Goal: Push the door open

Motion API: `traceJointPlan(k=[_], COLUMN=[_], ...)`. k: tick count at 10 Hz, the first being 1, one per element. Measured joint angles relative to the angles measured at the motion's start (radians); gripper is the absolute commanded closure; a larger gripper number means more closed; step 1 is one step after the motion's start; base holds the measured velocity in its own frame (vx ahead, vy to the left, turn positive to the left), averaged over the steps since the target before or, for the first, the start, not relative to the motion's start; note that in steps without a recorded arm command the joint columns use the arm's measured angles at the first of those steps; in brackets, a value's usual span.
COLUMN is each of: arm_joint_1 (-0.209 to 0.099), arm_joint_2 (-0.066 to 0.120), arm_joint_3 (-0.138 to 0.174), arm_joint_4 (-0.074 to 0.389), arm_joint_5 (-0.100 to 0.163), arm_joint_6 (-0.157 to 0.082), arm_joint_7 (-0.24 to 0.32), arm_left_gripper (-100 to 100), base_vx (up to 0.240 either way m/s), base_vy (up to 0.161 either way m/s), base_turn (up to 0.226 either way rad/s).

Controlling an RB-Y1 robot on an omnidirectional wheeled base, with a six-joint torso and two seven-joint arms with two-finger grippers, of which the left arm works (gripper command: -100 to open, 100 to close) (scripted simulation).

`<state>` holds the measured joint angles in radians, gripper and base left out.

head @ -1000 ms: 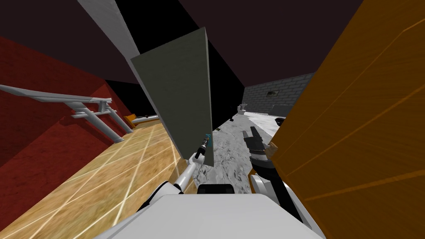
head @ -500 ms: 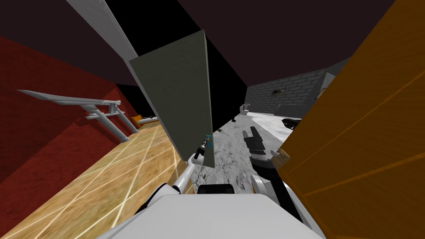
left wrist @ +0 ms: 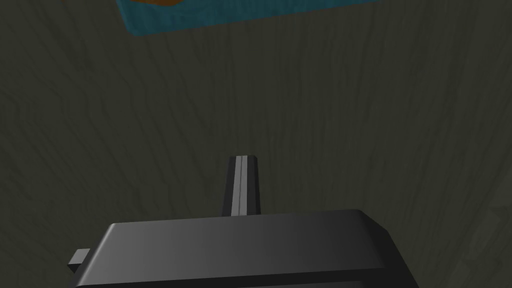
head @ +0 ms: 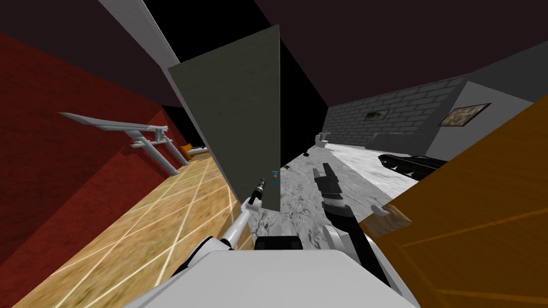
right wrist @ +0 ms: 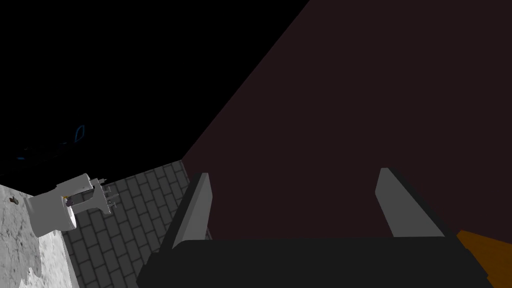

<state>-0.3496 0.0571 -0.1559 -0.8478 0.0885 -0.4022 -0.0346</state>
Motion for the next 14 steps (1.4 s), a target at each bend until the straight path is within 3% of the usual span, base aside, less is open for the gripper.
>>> traceJointPlan(k=[2, 3, 4, 6, 9, 11, 14], arm_joint_1=[0.007, 0.007, -0.005, 0.012, 0.012, 0.011, 0.012], arm_joint_2=[-0.007, -0.018, -0.036, -0.059, -0.099, -0.095, -0.064], arm_joint_3=[0.000, 0.000, 0.002, -0.001, -0.001, 0.000, 0.004], arm_joint_4=[-0.012, -0.016, 0.009, -0.025, -0.019, -0.019, -0.016], arm_joint_5=[0.004, 0.007, 0.011, 0.014, 0.017, 0.017, 0.017], arm_joint_6=[0.008, 0.012, 0.003, 0.019, 0.015, 0.017, 0.012], arm_joint_7=[-0.012, -0.020, -0.027, -0.035, -0.044, -0.046, -0.050], arm_left_gripper=[-100, -100, -100, -100, -100, -100, -100], base_vx=[-0.195, -0.255, -0.174, -0.165, -0.098, 0.106, 0.188], base_vy=[0.096, 0.045, -0.002, -0.092, -0.150, 0.089, 0.100], base_turn=[0.051, 0.057, 0.021, 0.034, 0.015, -0.010, -0.017])
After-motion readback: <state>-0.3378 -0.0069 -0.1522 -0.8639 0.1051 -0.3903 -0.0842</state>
